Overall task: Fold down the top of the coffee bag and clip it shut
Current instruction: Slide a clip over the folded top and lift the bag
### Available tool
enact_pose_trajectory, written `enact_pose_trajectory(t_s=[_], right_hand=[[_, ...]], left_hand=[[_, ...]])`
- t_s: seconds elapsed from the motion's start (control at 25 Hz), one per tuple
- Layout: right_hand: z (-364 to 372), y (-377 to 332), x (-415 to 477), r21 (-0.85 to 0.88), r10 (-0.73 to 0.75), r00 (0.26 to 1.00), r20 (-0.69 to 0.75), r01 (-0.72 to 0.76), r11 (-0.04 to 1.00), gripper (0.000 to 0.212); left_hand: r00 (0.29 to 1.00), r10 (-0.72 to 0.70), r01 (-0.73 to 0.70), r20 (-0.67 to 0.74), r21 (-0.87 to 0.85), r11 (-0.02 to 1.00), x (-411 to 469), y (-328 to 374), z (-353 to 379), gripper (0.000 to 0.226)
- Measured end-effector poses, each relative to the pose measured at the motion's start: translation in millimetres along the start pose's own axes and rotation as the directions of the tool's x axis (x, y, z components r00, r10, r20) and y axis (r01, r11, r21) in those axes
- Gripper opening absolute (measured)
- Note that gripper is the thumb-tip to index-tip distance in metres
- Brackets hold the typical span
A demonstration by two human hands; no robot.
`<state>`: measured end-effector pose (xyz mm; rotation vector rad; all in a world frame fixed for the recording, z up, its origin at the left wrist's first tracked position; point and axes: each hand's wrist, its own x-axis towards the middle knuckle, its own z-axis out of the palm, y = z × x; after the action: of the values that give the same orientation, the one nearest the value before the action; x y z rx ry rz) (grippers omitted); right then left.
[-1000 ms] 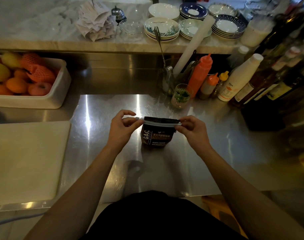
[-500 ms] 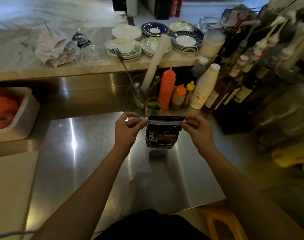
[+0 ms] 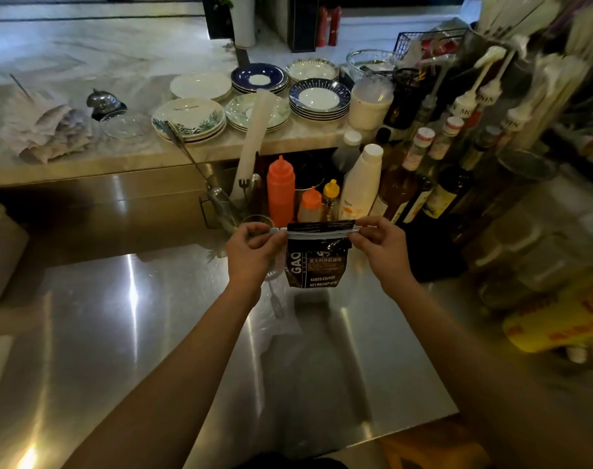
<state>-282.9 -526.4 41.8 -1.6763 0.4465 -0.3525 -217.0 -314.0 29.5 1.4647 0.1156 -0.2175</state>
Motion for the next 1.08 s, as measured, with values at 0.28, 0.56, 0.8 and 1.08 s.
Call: enact_pose_trajectory(t_s=[0.28, 0.56, 0.8, 1.08], right_hand=[[-2.4, 16.5, 42.6, 0.018, 0.091, 0.996, -0.001, -0.091, 0.996, 0.019], [6.1, 40.0, 72.3, 0.043, 0.176, 0.984, -0.024, -0.175, 0.984, 0.022], [16.4, 49.4, 86.4, 0.092, 0.225, 0.972, -0.064, -0.219, 0.971, 0.019], [24.8, 49.1, 112.3, 0.079, 0.253, 0.963, -0.094, -0.246, 0.966, 0.015]], left_hand=[[0.991, -0.071, 0.068, -0.109, -0.027, 0.997, 23.8, -11.9, 26.9, 0.033], [0.984, -0.109, 0.110, -0.140, -0.002, 0.994, 36.4, -13.0, 41.3, 0.023], [0.973, -0.165, 0.170, -0.161, 0.016, 0.985, 44.6, -12.7, 50.8, 0.022], [0.971, -0.205, 0.198, -0.123, -0.072, 0.978, 68.1, -3.3, 65.7, 0.029]])
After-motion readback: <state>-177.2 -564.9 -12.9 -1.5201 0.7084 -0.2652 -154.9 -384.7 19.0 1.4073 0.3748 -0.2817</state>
